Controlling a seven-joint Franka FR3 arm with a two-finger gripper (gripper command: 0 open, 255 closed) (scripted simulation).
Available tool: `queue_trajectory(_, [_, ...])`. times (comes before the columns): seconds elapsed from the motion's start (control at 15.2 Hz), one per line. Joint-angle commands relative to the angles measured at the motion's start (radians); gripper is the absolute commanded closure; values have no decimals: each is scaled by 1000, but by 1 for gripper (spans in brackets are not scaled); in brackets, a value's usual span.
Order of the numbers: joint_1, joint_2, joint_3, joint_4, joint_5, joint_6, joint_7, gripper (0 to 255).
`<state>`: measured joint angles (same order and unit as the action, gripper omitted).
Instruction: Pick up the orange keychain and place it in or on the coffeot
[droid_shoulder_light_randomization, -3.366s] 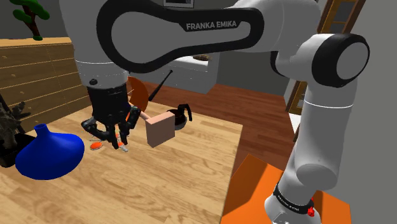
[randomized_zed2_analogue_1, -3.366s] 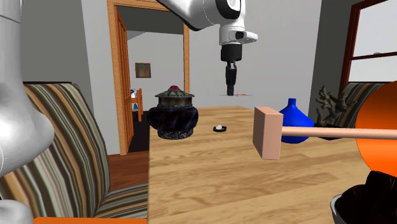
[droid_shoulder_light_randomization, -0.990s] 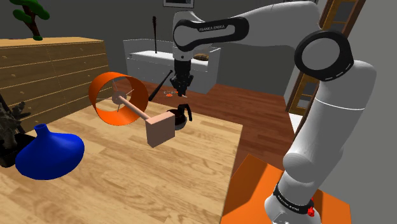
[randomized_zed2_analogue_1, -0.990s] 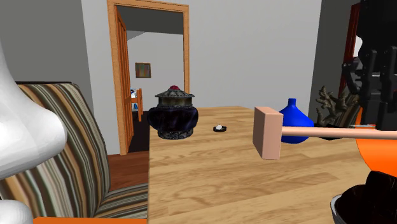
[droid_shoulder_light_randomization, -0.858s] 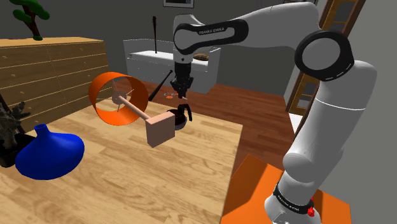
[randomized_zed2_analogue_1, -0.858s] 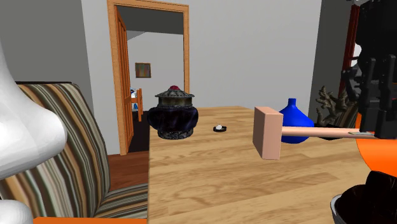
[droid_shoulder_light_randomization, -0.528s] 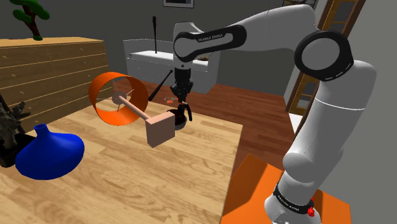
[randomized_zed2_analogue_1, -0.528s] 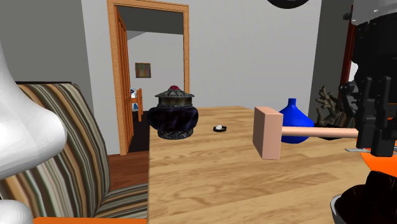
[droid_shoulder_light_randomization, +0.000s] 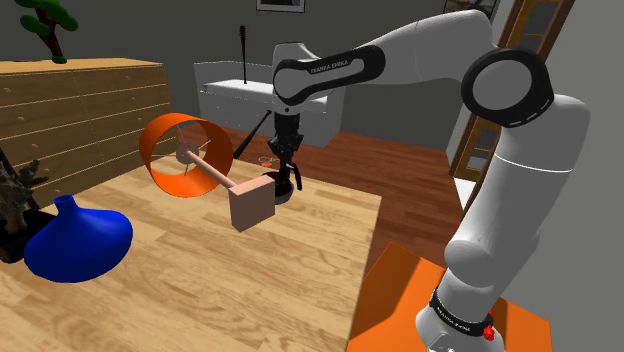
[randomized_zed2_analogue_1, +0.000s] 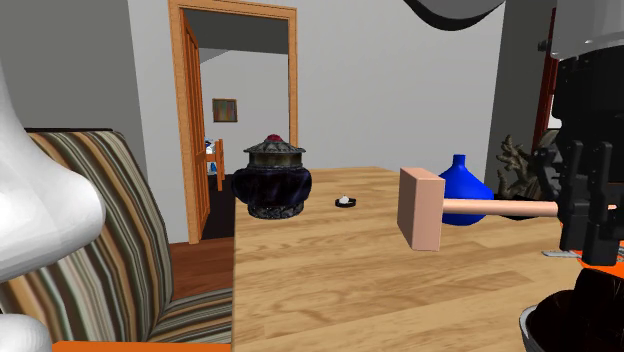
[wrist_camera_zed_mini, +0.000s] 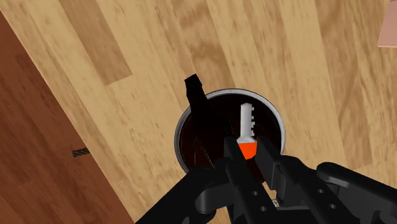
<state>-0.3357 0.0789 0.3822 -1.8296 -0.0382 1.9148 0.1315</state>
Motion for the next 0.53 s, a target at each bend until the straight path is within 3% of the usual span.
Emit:
queue_trajectory(0.0, [0,2,0,-4,0,1,0,255])
queue_trajectory(0.07, [0,2,0,-4,0,1,0,255])
queue_trajectory(0.13, [0,3,0,-3,0,1,0,0])
queue_trajectory(0.46, [0,2,0,-4,0,1,0,0])
